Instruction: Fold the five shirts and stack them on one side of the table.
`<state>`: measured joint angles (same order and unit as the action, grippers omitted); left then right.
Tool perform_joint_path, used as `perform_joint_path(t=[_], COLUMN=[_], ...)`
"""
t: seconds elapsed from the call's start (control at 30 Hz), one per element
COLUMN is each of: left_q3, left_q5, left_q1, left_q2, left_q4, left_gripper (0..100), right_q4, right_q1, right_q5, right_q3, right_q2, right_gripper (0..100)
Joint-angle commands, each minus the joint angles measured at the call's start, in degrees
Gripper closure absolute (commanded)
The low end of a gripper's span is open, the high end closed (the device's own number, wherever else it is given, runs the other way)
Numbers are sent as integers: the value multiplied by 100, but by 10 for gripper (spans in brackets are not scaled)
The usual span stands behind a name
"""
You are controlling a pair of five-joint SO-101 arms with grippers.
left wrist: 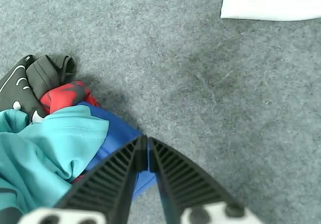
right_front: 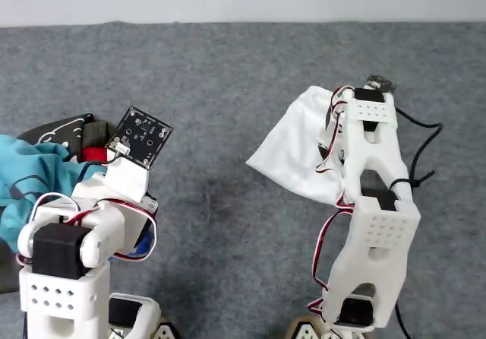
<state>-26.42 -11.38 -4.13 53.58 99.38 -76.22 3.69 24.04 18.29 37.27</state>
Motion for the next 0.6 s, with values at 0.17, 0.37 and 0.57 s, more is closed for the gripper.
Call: perform_joint_path(t=[0.17,0.37,0.57], left_q3=[31,31,31], left_q5=[-9,-9,-26], left_q1=[53,53,53], left_q2=[53,53,53], left_q4=[-26,-26,-26], left_gripper=[985,985,985], right_q4=[22,303,1138], right_q1=[1446,2686,3626], right_q5=[-3727,-5495,-6418], right_q3=[88,88,88], right_q2=[-989,-1182,-980], right_gripper=[990,990,990])
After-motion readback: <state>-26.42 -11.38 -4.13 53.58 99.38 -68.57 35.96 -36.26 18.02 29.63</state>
